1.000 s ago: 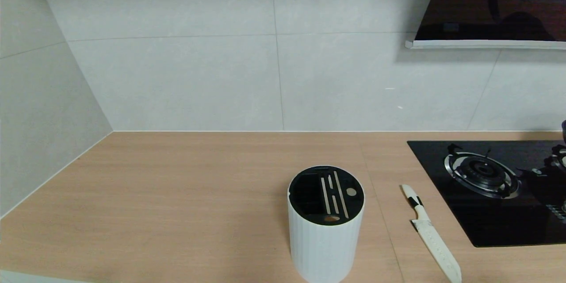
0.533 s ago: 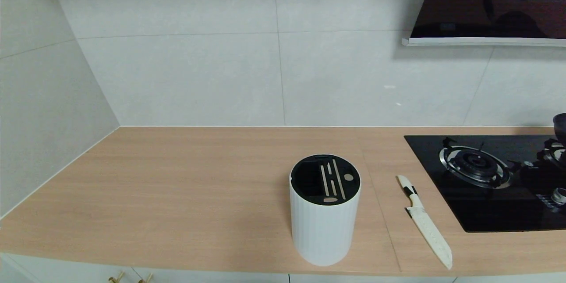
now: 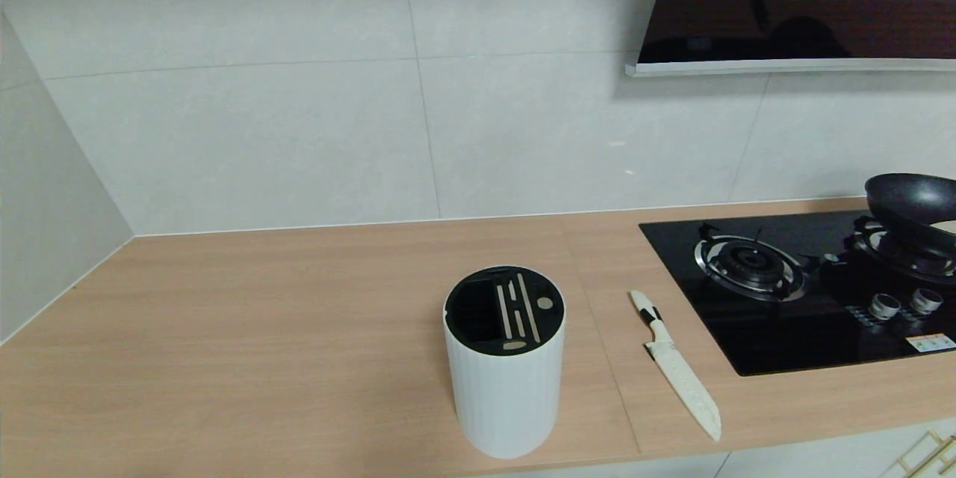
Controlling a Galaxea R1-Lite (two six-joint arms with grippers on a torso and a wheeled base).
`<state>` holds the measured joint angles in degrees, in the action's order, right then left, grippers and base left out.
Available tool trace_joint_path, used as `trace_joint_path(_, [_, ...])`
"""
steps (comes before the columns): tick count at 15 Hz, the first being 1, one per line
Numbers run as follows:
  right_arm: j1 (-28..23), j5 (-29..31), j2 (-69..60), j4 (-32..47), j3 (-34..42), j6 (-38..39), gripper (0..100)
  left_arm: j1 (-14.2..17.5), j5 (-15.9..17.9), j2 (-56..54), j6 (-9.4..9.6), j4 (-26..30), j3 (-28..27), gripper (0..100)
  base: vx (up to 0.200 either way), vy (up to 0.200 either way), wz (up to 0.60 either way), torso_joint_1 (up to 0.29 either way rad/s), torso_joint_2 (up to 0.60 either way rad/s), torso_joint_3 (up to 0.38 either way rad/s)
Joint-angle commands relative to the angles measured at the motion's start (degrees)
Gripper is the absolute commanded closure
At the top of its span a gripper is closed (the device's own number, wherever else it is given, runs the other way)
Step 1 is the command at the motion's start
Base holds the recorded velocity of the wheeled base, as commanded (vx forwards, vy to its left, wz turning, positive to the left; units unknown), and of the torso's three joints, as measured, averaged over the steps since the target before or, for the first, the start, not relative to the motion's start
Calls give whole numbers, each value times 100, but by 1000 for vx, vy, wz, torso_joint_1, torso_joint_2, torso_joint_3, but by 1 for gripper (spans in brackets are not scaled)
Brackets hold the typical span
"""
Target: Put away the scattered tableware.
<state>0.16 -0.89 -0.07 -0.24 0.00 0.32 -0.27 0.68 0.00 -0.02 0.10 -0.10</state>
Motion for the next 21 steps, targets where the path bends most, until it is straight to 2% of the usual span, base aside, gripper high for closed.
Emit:
trace_joint_path(1, [2, 1, 7, -2, 0, -14, 0, 0, 2, 0, 2, -1, 1, 0, 0, 0, 0, 0, 0, 0])
trace_joint_path(5, [2, -25, 7, -231, -97, -14, 0, 0, 2, 0, -6, -1, 1, 0, 0, 0, 0, 0, 0, 0])
trace_joint_path(6, [2, -263, 16, -424, -316, -5, 0, 0, -7, 0, -6, -1, 1, 0, 0, 0, 0, 0, 0, 0])
trace_joint_path(7, [2, -491, 122, -310, -431, 21, 0, 0, 2, 0, 2, -1, 1, 0, 0, 0, 0, 0, 0, 0])
trace_joint_path(11, [98, -790, 948, -2, -668, 3, 0, 0, 2, 0, 2, -1, 1, 0, 0, 0, 0, 0, 0, 0])
trace_joint_path(12, [160, -1001, 1633, -2, -905, 3, 0, 0, -7, 0, 2, -1, 1, 0, 0, 0, 0, 0, 0, 0])
trace_joint_path(14, [248, -1054, 2503, -55, -1257, 3, 0, 0, 2, 0, 2, -1, 1, 0, 0, 0, 0, 0, 0, 0])
trace_joint_path(18, [960, -1010, 3822, -64, -1890, 83, 0, 0, 2, 0, 11, -1, 1, 0, 0, 0, 0, 0, 0, 0])
trace_joint_path(21, [1232, -1010, 4894, -81, -2303, 83, 0, 0, 2, 0, 11, -1, 1, 0, 0, 0, 0, 0, 0, 0])
